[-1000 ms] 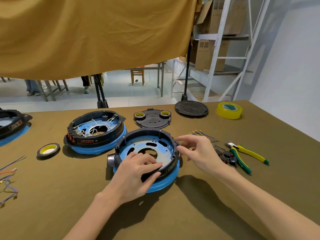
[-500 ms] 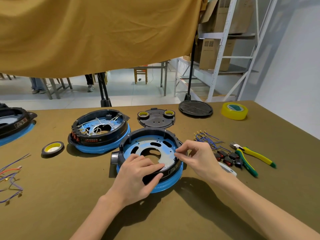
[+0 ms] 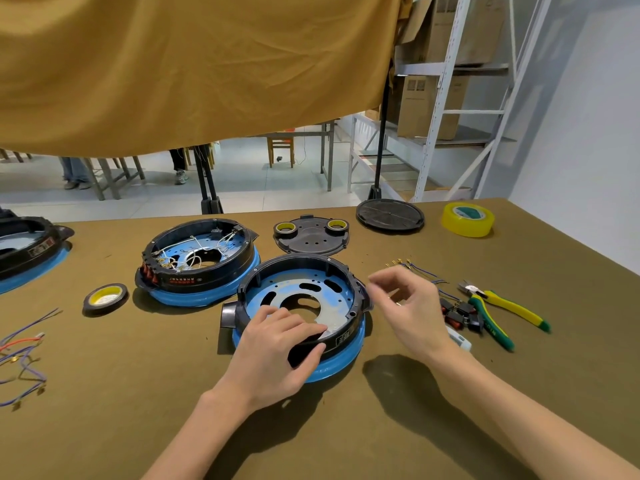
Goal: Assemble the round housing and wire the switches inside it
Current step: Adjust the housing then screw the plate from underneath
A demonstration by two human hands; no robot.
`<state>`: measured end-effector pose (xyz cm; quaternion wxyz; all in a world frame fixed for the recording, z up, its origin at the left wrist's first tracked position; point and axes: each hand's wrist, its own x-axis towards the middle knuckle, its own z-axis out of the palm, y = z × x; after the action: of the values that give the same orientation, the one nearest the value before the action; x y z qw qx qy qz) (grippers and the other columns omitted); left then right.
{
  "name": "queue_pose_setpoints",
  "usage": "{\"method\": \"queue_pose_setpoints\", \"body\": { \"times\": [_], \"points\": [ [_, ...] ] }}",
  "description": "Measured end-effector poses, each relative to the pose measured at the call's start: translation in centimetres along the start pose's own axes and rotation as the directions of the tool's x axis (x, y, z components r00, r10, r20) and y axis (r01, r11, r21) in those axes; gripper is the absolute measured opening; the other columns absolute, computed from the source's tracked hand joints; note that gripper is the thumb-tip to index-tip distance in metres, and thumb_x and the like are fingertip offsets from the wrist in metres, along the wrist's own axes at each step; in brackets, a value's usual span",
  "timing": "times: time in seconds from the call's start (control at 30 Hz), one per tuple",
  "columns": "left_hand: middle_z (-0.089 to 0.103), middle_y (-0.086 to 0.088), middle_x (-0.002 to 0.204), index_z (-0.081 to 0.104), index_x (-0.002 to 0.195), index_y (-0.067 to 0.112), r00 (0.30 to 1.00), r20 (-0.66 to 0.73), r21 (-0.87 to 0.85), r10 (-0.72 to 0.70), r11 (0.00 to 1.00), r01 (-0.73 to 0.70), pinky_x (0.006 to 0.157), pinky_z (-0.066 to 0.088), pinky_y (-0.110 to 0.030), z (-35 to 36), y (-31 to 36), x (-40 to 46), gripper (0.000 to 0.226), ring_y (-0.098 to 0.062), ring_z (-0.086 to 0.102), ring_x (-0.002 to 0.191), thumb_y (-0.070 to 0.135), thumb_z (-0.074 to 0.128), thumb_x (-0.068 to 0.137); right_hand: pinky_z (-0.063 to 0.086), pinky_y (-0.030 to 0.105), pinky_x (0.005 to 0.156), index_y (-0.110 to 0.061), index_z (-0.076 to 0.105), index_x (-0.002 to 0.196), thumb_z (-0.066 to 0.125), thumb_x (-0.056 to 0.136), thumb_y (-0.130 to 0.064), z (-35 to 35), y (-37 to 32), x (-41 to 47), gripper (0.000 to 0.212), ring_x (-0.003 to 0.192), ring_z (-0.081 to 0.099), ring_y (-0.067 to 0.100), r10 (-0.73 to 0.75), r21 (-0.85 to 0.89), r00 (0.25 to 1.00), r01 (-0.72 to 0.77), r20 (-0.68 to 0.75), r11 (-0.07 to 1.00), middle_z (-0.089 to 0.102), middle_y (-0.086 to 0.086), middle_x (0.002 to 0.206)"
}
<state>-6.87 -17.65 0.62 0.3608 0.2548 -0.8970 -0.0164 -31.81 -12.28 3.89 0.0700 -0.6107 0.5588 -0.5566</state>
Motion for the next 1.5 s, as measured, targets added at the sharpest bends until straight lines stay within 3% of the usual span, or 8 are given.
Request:
{"method": "queue_pose_setpoints", "body": {
  "times": [0.23, 0.5, 0.67, 0.9, 1.03, 1.23, 1.4, 1.5],
  "points": [
    [0.074, 0.016, 0.097, 0.076, 0.111, 0.030, 0.999, -0.038, 0.079, -0.023, 0.997, 0.025, 0.092, 0.049, -0.031, 1.5, 1.2, 1.7, 0.033, -0.003, 0.064, 0.092, 0.053, 0.057, 0.096, 0.057, 0.034, 0.078, -0.030, 0.070, 0.104, 0.068, 0.096, -0.032, -1.9, 2.4, -2.6, 0.009, 0.083, 0.059, 0.002, 0.200, -0.579, 0.957, -0.042, 0.211, 0.814, 0.068, -0.017, 0.086],
    [0.074, 0.018, 0.088, 0.078, 0.106, 0.032, 0.999, -0.044, 0.128, -0.026, 0.991, 0.032, 0.066, 0.043, -0.013, 2.9, 0.8, 2.8, 0.032, 0.002, 0.063, 0.077, 0.054, 0.056, 0.098, 0.050, 0.032, 0.081, -0.018, 0.072, 0.101, 0.067, 0.096, -0.018, -5.0, 3.1, -2.6, 0.007, 0.091, 0.060, 0.016, 0.150, -0.529, 0.987, -0.154, -0.052, 0.835, 0.063, -0.004, 0.094],
    [0.075, 0.018, 0.085, 0.079, 0.102, 0.030, 0.996, -0.080, 0.151, -0.028, 0.988, 0.040, 0.064, 0.044, -0.014, 3.4, 0.8, 2.7, 0.032, 0.002, 0.065, 0.074, 0.052, 0.057, 0.097, 0.048, 0.034, 0.085, -0.025, 0.065, 0.118, 0.066, 0.090, -0.048, -7.9, 2.8, -2.4, 0.036, 0.101, 0.061, 0.022, 0.467, -0.851, 0.861, -0.084, 0.200, 0.518, 0.068, -0.001, 0.110],
    [0.076, 0.016, 0.085, 0.080, 0.102, 0.029, 0.994, -0.091, 0.163, -0.054, 0.984, 0.068, 0.063, 0.053, -0.020, 3.6, 1.3, 2.8, 0.037, 0.001, 0.066, 0.074, 0.054, 0.054, 0.096, 0.054, 0.032, 0.070, -0.017, 0.070, 0.110, 0.063, 0.098, -0.046, -5.8, 2.1, -1.1, 0.033, 0.086, 0.067, 0.016, 0.609, -0.614, 0.762, -0.377, 0.221, 0.694, 0.073, 0.002, 0.099],
    [0.076, 0.016, 0.085, 0.080, 0.102, 0.029, 0.994, -0.098, 0.173, -0.048, 0.983, 0.065, 0.063, 0.049, -0.016, 3.3, 1.3, 2.7, 0.038, 0.002, 0.065, 0.073, 0.055, 0.052, 0.096, 0.044, 0.035, 0.062, -0.010, 0.071, 0.088, 0.050, 0.104, -0.035, -7.4, 3.0, -0.9, 0.036, 0.076, 0.067, 0.028, 0.587, -0.576, 0.803, -0.436, 0.097, 0.691, 0.068, 0.005, 0.074],
    [0.076, 0.017, 0.083, 0.081, 0.100, 0.029, 0.991, -0.129, 0.165, -0.031, 0.985, 0.052, 0.062, 0.046, -0.015, 3.3, 1.4, 2.7, 0.037, 0.003, 0.065, 0.071, 0.054, 0.053, 0.095, 0.054, 0.036, 0.080, -0.021, 0.074, 0.104, 0.052, 0.102, -0.020, -10.6, 4.5, -3.0, 0.022, 0.089, 0.067, 0.021, 0.616, -0.614, 0.782, -0.442, 0.095, 0.655, 0.072, 0.002, 0.095],
    [0.076, 0.016, 0.084, 0.081, 0.100, 0.028, 0.990, -0.139, 0.157, -0.020, 0.987, 0.042, 0.062, 0.043, -0.013, 3.4, 1.4, 2.7, 0.037, 0.002, 0.066, 0.072, 0.053, 0.054, 0.095, 0.042, 0.011, 0.067, -0.015, 0.075, 0.117, 0.066, 0.095, -0.017, -10.7, 4.7, -3.4, 0.023, 0.086, 0.060, 0.008, 0.569, -0.635, 0.806, -0.354, 0.166, 0.687, 0.069, -0.004, 0.099],
    [0.076, 0.016, 0.083, 0.081, 0.100, 0.029, 0.990, -0.142, 0.163, -0.023, 0.986, 0.046, 0.064, 0.035, -0.009, 3.5, 1.4, 2.7, 0.036, 0.002, 0.066, 0.072, 0.053, 0.054, 0.095, 0.051, 0.021, 0.082, -0.014, 0.078, 0.108, 0.067, 0.096, -0.013, -10.2, 5.0, -3.3, 0.017, 0.090, 0.062, 0.011, 0.555, -0.669, 0.821, -0.340, 0.132, 0.661, 0.074, 0.001, 0.109]
  ]
}}
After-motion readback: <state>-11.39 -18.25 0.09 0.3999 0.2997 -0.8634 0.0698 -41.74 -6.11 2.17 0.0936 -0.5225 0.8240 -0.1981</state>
